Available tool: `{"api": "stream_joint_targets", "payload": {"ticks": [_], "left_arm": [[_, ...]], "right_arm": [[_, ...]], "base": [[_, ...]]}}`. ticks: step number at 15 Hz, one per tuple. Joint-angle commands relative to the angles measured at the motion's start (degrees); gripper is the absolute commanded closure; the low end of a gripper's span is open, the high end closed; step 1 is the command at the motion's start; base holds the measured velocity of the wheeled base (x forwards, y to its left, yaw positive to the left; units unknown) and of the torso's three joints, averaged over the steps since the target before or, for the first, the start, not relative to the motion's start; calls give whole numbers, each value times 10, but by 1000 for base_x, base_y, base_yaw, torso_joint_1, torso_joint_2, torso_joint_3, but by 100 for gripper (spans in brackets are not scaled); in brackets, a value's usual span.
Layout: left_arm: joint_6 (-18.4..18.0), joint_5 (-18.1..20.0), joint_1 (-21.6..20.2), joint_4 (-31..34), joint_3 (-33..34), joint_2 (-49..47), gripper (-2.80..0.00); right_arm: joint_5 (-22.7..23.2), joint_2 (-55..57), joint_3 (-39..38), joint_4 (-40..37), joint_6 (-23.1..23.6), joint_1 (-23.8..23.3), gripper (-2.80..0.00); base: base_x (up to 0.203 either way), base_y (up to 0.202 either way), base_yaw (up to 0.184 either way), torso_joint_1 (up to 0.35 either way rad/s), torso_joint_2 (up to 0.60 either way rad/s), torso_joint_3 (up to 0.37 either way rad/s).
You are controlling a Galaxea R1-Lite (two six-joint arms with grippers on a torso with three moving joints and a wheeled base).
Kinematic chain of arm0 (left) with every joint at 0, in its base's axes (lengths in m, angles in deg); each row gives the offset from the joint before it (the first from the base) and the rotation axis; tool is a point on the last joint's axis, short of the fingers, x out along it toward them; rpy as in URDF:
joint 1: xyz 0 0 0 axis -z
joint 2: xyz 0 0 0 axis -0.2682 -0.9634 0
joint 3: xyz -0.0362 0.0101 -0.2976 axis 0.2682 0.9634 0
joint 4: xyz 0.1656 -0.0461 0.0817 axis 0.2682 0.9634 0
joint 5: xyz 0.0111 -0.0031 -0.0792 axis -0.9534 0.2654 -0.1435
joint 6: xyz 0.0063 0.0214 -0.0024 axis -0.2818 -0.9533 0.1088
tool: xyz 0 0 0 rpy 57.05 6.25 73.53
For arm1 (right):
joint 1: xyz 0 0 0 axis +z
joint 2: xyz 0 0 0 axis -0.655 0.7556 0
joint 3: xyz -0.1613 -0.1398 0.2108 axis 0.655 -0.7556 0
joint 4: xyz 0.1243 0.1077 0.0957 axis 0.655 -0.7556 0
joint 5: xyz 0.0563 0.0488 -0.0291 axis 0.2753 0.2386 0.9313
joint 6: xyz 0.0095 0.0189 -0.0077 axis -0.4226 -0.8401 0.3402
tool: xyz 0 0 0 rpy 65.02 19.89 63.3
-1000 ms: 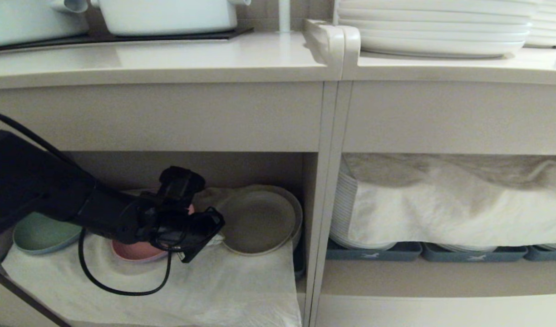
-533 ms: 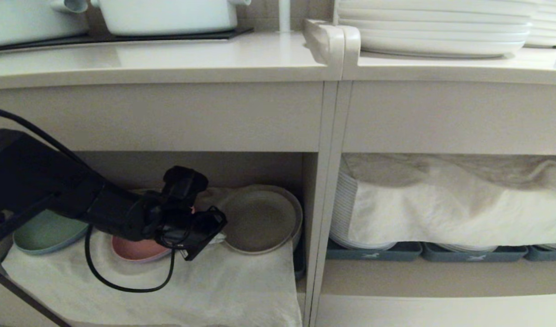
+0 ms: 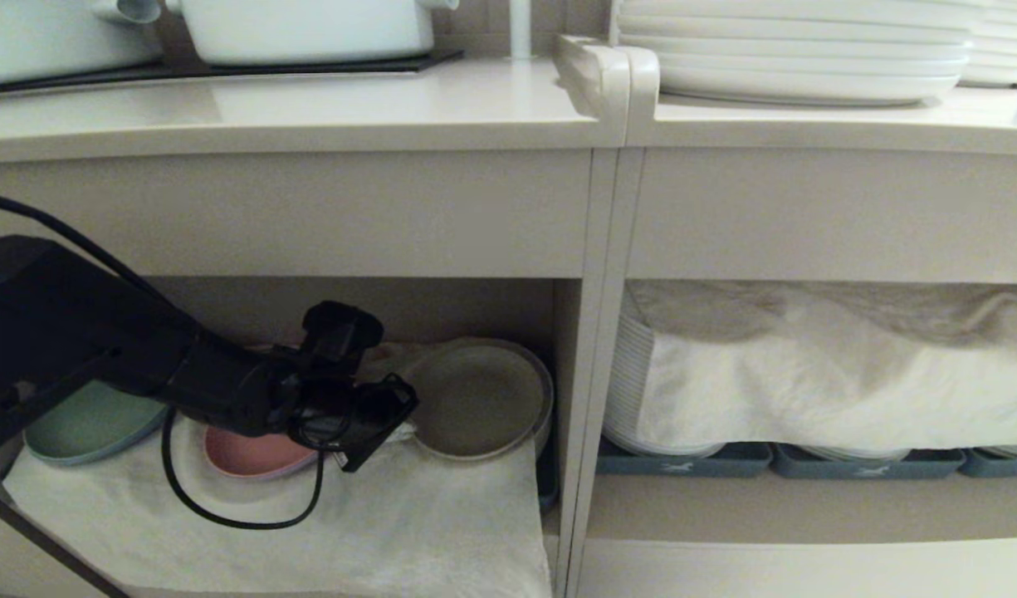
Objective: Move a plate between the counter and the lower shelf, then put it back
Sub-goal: Put the plate in the cupboard
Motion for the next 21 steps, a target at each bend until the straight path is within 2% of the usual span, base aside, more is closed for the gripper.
{"api": "stream_joint_targets", "payload": {"ticks": [1,8,9,21], "left_arm": [[3,0,1,0,-7,-5,0],[1,0,0,0,-21,-7,0],[2,0,0,0,-22,-7,-280],[5,-8,0,2,-12,3,-280]], "right_arm": [[0,1,0,0,0,0,0],[0,1,0,0,0,0,0],[0,1,0,0,0,0,0],[0,1,0,0,0,0,0]], "base": [[0,0,0,0,0,0],[0,0,0,0,0,0],[0,0,0,0,0,0],[0,0,0,0,0,0]]}}
